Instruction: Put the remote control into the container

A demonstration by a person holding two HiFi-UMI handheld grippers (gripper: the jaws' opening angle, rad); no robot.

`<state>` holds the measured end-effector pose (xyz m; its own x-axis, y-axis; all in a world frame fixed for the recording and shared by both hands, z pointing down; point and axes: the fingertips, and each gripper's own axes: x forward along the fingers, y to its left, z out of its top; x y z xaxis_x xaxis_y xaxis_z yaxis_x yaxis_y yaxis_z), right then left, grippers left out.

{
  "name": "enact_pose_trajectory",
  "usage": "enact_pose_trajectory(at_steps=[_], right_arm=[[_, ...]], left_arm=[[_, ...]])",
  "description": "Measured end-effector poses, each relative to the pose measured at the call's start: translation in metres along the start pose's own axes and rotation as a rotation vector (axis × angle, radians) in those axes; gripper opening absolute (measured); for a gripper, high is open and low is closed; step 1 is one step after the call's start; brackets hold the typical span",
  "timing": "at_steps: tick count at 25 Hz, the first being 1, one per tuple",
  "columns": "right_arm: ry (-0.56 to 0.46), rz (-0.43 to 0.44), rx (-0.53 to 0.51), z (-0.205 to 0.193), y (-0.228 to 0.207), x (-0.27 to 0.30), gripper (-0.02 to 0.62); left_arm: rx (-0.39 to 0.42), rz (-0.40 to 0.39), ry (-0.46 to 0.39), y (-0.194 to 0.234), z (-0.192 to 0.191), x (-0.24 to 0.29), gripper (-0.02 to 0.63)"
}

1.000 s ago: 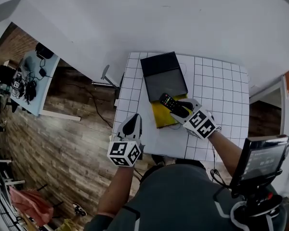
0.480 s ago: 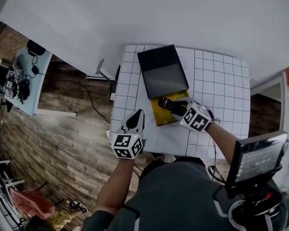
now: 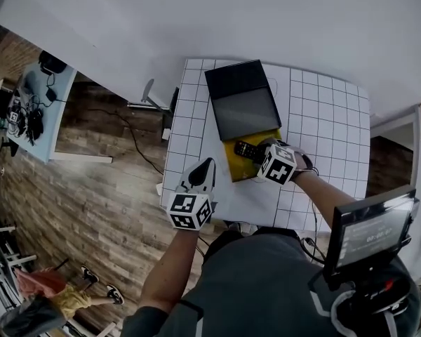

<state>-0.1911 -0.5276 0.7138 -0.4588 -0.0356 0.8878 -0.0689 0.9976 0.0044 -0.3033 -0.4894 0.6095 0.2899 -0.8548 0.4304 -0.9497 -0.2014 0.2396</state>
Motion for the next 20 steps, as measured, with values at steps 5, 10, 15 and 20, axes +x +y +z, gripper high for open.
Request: enact_pose_trajectory(at_steps=[5,10,15,20], right_arm=[[0.056,0.016,0.015,-0.001,0.000,0.015,0.213],[0.088,0.020,0.011,0.003,0.000,0.020,0.213],[0.118,0.029,-0.011,0.004,0.000,0.025,0.215],[0.127,0.045,-0.020,0.003,0.001,0.027,0.215]], left_arm=[[0.002,-0.008,0.001,-0.001,0.000,-0.005,0.009],[0.003,-0.018,0.005,-0.001,-0.001,-0.010,0.009],[0.021,-0.016,-0.006,-0.002,0.004,-0.016,0.009],[0.022,-0.006,-0.011,-0.003,0.006,-0.022,0.009]])
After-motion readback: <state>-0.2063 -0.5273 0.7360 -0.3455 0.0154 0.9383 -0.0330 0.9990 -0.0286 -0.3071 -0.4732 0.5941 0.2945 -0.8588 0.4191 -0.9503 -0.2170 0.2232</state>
